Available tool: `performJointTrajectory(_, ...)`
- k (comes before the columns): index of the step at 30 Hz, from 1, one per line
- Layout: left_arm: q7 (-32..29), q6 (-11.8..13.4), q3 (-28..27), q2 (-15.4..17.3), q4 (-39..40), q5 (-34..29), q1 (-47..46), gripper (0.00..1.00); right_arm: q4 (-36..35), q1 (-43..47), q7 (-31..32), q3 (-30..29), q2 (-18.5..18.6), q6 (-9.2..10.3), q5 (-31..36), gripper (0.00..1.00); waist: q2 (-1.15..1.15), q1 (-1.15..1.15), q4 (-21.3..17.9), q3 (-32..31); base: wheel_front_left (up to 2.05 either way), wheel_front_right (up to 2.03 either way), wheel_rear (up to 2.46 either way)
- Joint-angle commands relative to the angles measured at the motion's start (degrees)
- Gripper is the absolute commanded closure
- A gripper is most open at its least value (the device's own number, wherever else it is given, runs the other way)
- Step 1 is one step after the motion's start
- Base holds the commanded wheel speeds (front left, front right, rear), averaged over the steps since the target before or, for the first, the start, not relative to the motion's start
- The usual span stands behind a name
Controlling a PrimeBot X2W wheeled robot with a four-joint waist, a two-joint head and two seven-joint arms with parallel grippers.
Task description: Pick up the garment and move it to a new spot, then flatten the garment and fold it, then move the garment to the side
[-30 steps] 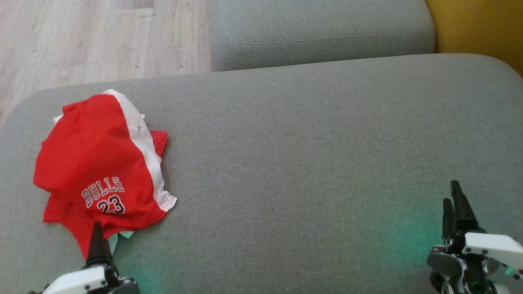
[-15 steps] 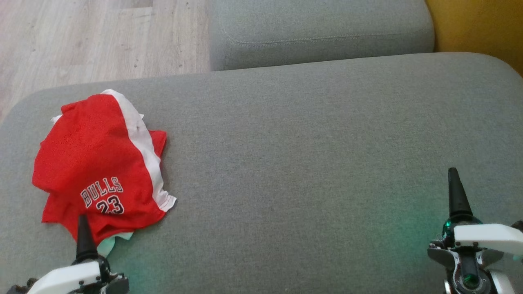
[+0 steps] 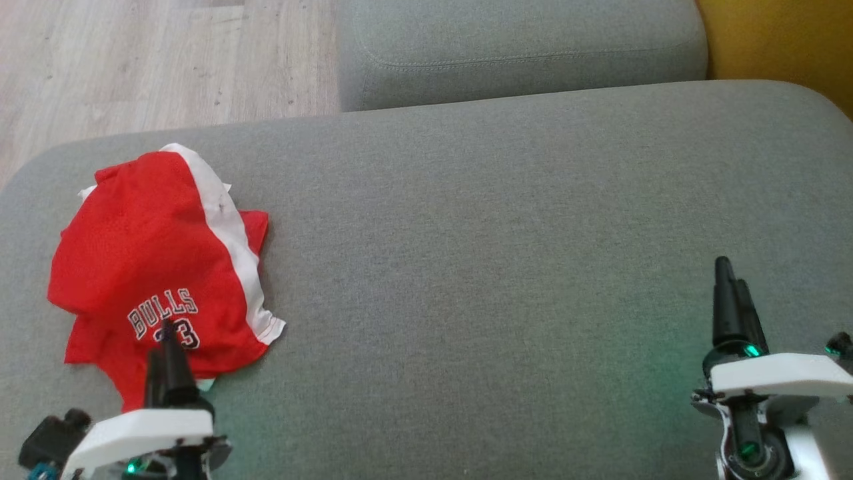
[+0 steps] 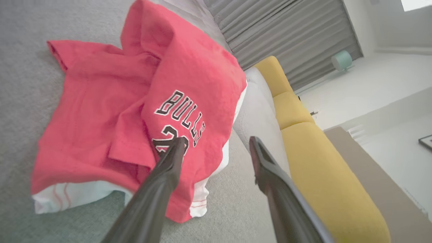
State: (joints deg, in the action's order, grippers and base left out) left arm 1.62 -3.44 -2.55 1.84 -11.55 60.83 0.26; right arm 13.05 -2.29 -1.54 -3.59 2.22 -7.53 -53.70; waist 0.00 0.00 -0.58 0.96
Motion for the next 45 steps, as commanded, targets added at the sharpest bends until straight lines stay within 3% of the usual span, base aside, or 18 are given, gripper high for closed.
performJointTrajectory(1,0.8,0.6,-0.2,0.6,2.4,-2.5,-2.3,0.00,-2.4,-2.9,-0.8,1.0,0.4,0.02,2.4,0.00,0.00,0.00,0.0,0.0,0.00,0.00,0.00)
performJointTrajectory(15,3.1,3.3,5.8,2.1,4.2,-18.4,-2.8,0.00,-2.1,-3.4,-3.1,3.9,0.4,0.02,16.8,0.00,0.00,0.00,0.1,0.3,0.00,0.00,0.00)
performJointTrajectory(45,8.0,10.1,18.9,8.6,5.2,-40.0,-5.2,0.00,-3.9,-3.9,-8.0,8.1,0.5,0.03,40.6,0.00,0.00,0.00,-1.1,0.0,0.00,0.00,0.00)
